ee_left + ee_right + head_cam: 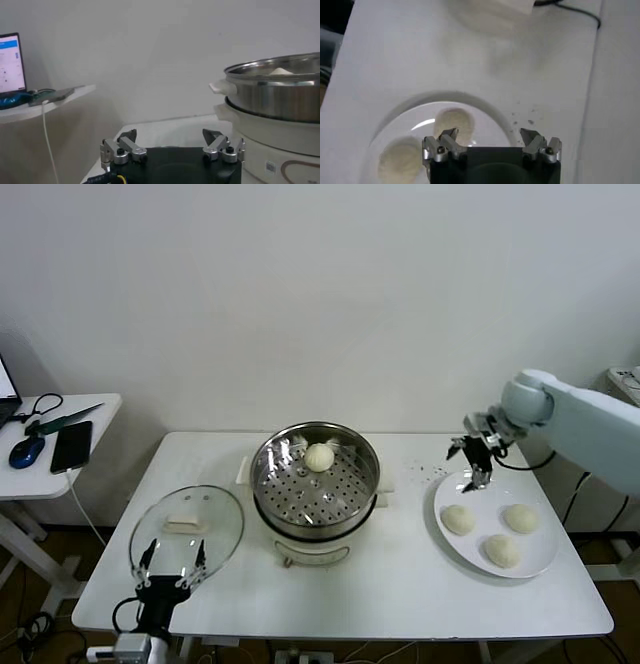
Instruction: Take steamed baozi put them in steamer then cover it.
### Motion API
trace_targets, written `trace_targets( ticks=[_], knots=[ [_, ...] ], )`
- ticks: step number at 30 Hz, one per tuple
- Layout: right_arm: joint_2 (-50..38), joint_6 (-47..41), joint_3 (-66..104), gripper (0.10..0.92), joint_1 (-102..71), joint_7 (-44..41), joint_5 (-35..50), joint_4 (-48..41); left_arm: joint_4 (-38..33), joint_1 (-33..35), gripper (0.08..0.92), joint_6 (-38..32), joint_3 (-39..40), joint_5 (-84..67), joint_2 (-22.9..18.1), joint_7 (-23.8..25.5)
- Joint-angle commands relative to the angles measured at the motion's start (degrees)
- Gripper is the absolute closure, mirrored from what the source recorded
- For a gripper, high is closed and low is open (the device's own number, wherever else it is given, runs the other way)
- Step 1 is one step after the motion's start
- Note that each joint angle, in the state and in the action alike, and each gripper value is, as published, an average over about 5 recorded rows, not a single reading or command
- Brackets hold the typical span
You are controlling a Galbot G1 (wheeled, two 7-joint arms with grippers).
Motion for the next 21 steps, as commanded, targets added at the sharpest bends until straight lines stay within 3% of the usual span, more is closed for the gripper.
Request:
trace_targets(
  ticks=[1,21],
  knots=[
    [-0.26,-3.86,8.57,0.203,-13.09,0.20,-2.42,-4.47,-0.07,0.13,0.177,0.04,-0.02,0.03,-0.02,-0.01],
    [6.57,-1.85,11.63,0.203,-14.77,0.50,-5.24,-12.52,1.01,0.42,0.177,-0.36,-0.09,0.86,-0.13,-0.09]
  ],
)
